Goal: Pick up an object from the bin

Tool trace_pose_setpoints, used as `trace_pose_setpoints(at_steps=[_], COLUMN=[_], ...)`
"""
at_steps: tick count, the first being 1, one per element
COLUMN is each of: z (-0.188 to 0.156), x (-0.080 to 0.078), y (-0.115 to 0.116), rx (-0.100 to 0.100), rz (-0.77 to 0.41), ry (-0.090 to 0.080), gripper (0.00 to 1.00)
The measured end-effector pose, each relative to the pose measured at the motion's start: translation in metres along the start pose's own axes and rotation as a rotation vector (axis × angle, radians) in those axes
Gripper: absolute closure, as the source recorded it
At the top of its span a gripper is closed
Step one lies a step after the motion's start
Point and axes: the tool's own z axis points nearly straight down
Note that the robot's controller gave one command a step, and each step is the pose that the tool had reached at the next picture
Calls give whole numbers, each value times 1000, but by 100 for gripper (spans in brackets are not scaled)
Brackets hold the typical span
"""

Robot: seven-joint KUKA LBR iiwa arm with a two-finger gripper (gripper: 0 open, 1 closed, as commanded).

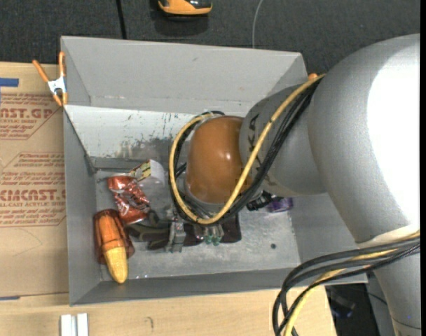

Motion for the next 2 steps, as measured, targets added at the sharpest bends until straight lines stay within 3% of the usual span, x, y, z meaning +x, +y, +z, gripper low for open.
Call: trace_pose_setpoints(at_steps=[1, 2], z=[0, -140], x=[0, 16], y=[0, 2], rx=[0, 1], rz=[0, -9], ry=[0, 1], gripper=[100, 100])
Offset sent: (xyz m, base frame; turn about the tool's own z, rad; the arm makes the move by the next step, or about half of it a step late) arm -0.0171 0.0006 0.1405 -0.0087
